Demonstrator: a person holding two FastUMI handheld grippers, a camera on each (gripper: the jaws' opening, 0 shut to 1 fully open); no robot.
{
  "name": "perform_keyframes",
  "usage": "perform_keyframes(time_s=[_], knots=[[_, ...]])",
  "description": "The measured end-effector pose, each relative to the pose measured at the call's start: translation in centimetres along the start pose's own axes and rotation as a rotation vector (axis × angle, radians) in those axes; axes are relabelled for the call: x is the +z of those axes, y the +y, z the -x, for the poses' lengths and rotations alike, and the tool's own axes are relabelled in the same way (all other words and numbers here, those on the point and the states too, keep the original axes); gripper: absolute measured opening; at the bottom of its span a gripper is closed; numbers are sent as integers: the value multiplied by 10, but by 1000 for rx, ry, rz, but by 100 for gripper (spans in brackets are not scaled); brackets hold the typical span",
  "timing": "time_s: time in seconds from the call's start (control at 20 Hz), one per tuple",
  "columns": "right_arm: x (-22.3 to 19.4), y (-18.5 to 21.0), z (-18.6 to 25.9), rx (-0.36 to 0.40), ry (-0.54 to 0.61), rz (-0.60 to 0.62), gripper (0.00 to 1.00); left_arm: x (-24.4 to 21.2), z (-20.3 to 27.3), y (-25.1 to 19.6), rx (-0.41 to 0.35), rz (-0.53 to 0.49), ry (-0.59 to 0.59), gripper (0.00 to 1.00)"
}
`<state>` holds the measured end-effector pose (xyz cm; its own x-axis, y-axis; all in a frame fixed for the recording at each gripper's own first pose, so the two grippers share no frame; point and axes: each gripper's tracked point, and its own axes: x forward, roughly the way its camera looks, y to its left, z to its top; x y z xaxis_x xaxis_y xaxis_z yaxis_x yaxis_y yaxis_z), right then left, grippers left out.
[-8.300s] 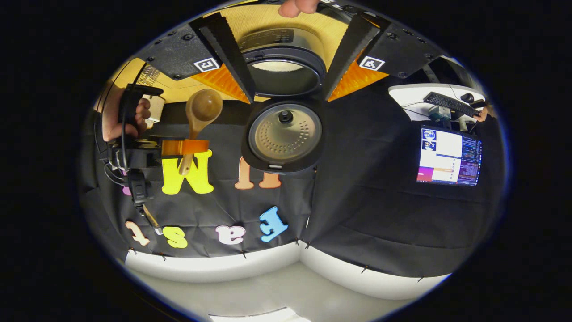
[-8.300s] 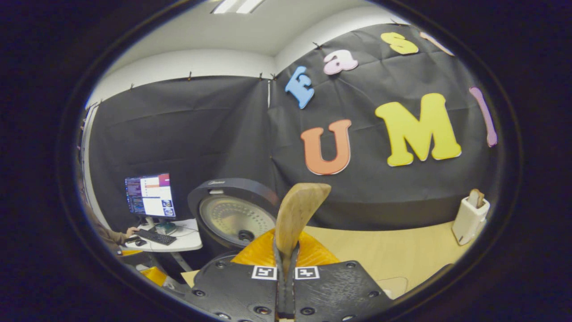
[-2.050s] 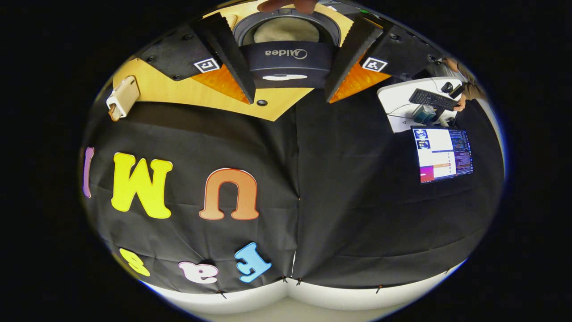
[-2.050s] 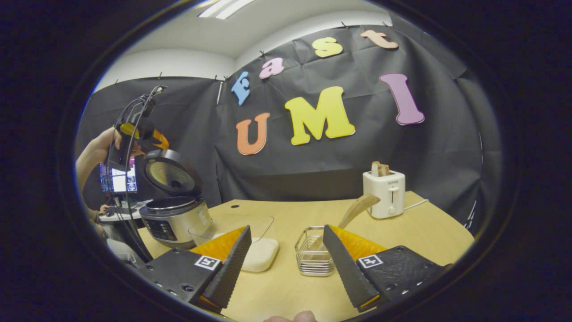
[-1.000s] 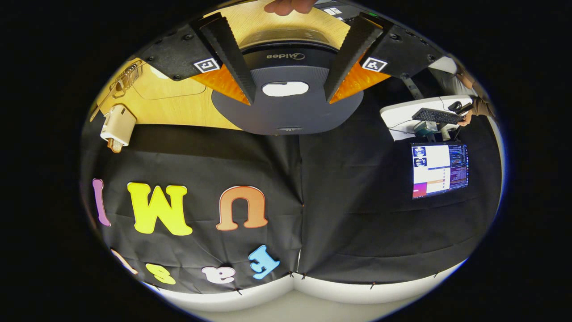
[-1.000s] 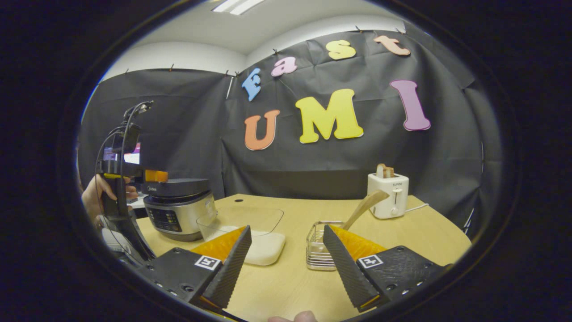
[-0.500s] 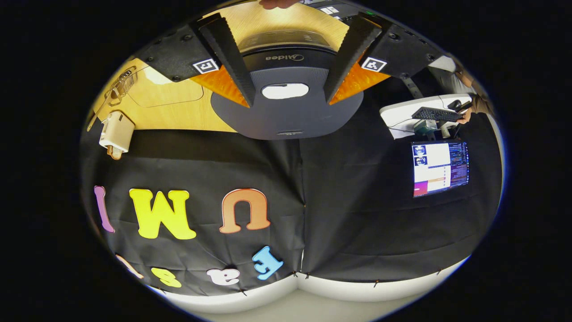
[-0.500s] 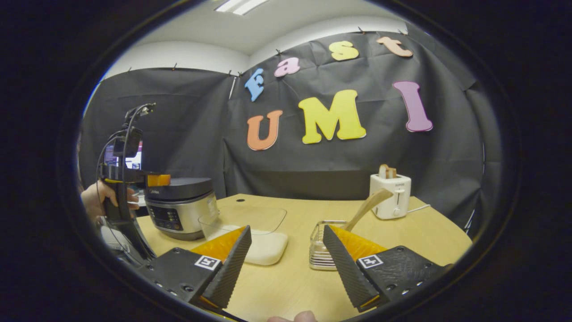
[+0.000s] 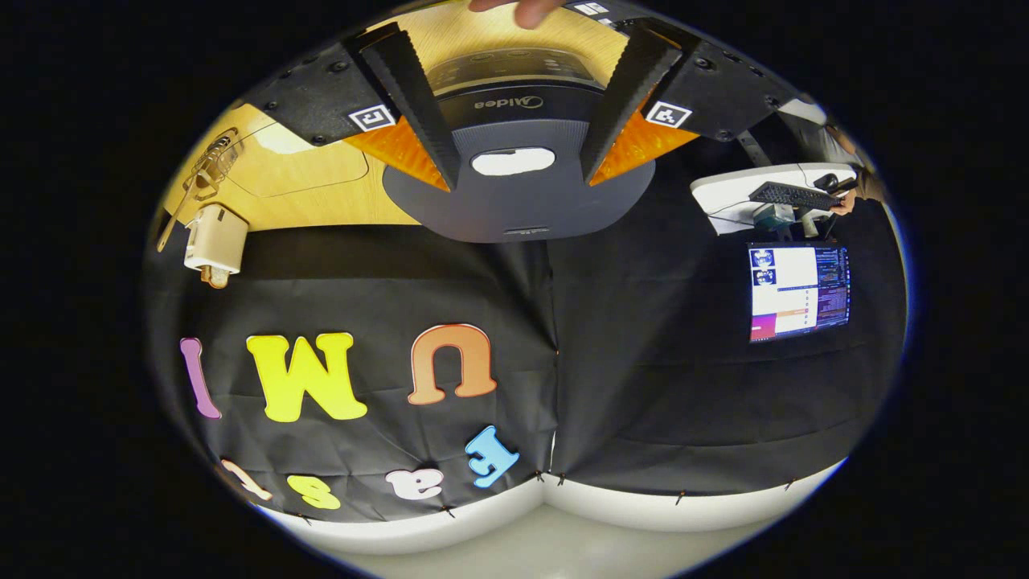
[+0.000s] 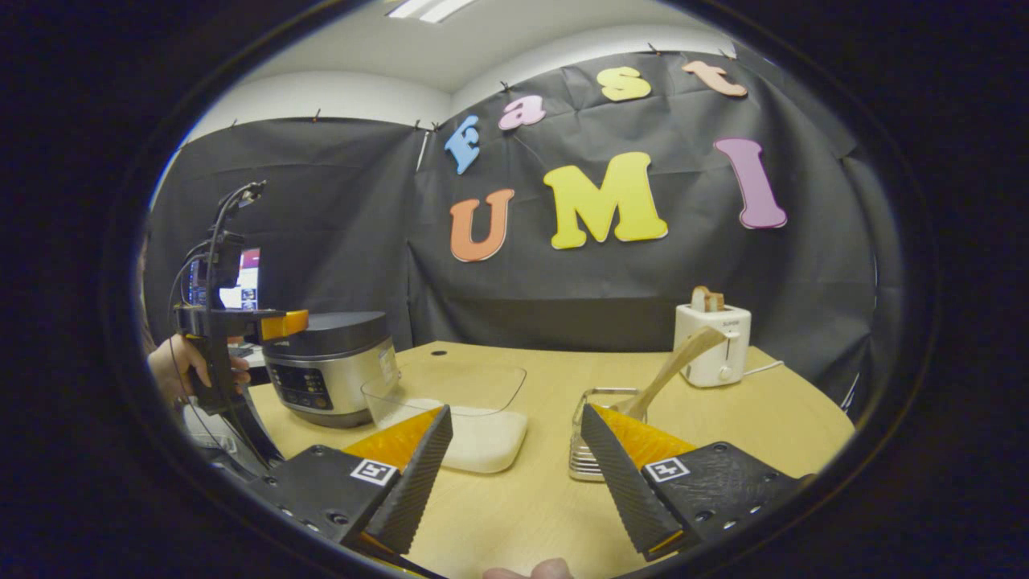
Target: Close the left gripper, press the button to open the rice cooker; take a wooden spoon from the chopstick holder with the right hand, scoop a spoonful of rice and pour it into the rice cooker, then put the wooden spoon back into the chopstick holder.
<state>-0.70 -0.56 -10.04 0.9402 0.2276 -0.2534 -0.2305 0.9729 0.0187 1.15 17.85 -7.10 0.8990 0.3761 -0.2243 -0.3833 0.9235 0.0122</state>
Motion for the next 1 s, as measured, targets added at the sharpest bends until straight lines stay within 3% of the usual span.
perform_keyframes(time_s=[0.15, 0.3, 0.35, 0.45, 0.55, 0.6, 0.65, 0.7, 0.75, 0.95, 1.0], knots=[[9, -5, 3, -24, -12, 7, 96, 0, 0, 0, -4, 0, -8, 97], [23, -11, 7, -65, -48, -3, 91, 21, 16, -17, -46, -26, -60, 97], [29, -13, 8, -78, -61, -1, 95, 29, 22, -25, -71, -35, -82, 97], [37, -20, 10, -117, -87, -1, 91, 41, 36, -46, -135, -30, -118, 97], [47, -29, 16, -155, -114, -25, 96, 47, 50, -73, -216, -19, -135, 96], [50, -31, 19, -169, -125, -28, 91, 51, 59, -88, -259, -20, -150, 96], [54, -35, 22, -189, -140, -23, 95, 53, 66, -100, -301, -27, -168, 97], [57, -38, 26, -206, -149, -14, 91, 55, 72, -112, -336, -23, -181, 96], [58, -40, 29, -222, -151, -3, 95, 54, 78, -122, -367, -5, -189, 97], [64, -49, 46, -286, -172, 33, 95, 45, 101, -154, -470, 47, -177, 98], [65, -50, 49, -300, -179, 34, 91, 43, 103, -158, -477, 34, -177, 98]])
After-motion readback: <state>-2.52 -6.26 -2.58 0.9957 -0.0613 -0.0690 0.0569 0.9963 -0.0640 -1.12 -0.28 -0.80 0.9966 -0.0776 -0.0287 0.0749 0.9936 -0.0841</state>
